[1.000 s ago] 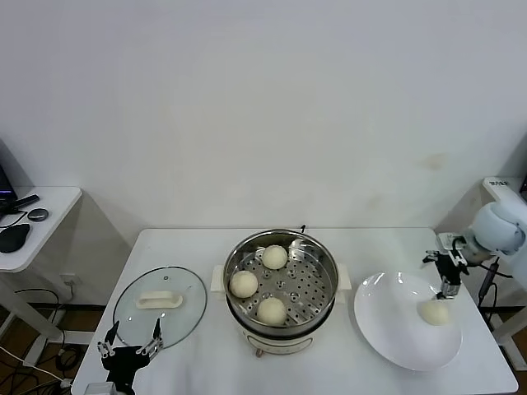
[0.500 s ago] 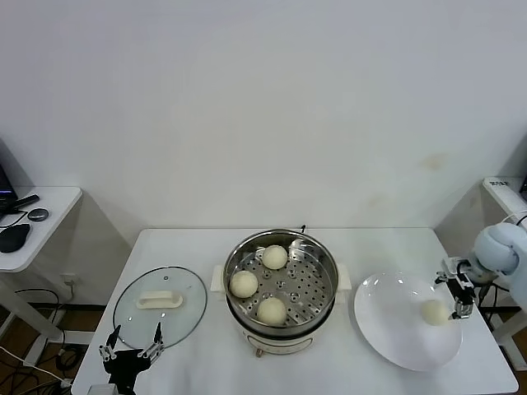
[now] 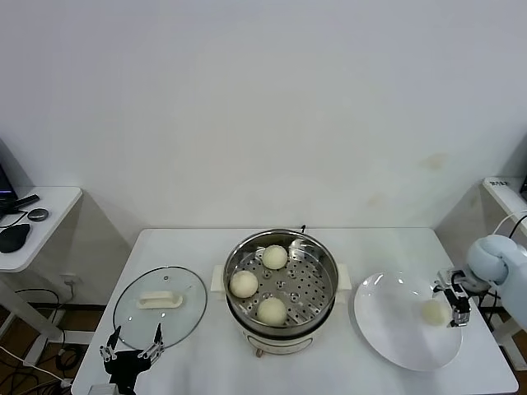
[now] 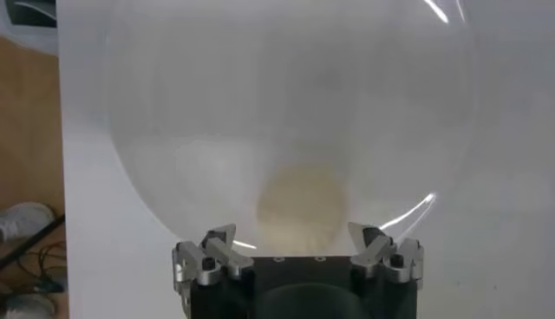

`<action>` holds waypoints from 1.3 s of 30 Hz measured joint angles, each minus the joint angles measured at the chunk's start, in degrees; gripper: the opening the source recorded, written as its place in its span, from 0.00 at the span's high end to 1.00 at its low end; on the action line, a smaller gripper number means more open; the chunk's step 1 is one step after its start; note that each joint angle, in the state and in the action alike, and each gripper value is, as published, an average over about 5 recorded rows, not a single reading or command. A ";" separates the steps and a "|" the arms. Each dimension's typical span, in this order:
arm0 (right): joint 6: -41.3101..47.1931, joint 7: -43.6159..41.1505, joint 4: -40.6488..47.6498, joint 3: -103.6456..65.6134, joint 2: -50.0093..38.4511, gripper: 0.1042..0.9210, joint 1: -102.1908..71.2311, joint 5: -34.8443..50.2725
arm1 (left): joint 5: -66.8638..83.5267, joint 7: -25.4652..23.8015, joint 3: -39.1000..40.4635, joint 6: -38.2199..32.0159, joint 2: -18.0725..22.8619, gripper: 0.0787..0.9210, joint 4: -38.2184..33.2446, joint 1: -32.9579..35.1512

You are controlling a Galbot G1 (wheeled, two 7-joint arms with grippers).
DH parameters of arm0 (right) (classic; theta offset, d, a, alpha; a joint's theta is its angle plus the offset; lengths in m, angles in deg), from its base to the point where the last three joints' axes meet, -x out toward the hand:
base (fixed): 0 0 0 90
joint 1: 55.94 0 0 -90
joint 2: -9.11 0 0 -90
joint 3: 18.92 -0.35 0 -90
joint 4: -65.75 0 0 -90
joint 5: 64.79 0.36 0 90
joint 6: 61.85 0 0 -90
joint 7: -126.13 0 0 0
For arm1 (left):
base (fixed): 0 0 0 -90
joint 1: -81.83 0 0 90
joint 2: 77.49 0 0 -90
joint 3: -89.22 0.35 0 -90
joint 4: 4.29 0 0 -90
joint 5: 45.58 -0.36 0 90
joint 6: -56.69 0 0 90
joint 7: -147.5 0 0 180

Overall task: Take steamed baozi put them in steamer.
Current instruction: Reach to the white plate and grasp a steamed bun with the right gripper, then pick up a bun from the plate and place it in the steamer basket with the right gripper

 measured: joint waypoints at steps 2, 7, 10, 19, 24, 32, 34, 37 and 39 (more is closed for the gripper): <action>0.02 0.46 0.34 -0.01 0.38 0.12 -0.10 -0.18 | 0.00 0.00 0.00 0.00 -0.01 0.12 0.04 0.00; 0.34 1.21 0.91 -0.05 1.10 0.12 -0.55 -0.46 | 0.01 0.00 -0.01 0.00 -0.09 0.12 0.08 -0.15; 0.64 1.57 1.25 -0.10 1.28 0.12 -0.87 -0.64 | 0.08 0.02 -0.01 0.00 -0.03 0.12 0.24 -0.24; 1.66 2.87 2.01 -0.08 2.05 0.13 -1.18 -0.79 | 0.15 0.07 0.01 -0.01 -0.02 0.12 0.45 -0.51; 2.07 3.16 2.12 0.35 2.26 0.18 -1.18 -0.73 | 0.15 0.15 0.06 -0.04 -0.04 0.12 0.43 -0.56; 2.93 3.13 2.02 1.30 2.10 0.41 -0.37 -0.31 | 0.23 0.27 0.07 -0.07 -0.06 0.12 0.59 -0.79; 3.17 3.07 1.95 1.51 2.00 0.47 -0.04 -0.05 | 0.22 0.32 0.16 -0.08 -0.03 0.12 0.67 -0.83; 3.67 2.87 1.72 2.01 1.73 0.54 0.59 0.52 | 0.19 0.41 0.32 -0.10 0.01 0.12 0.72 -1.02; 4.07 2.70 1.46 2.49 1.49 0.56 1.20 1.15 | 0.17 0.47 0.38 -0.12 0.01 0.12 0.78 -1.22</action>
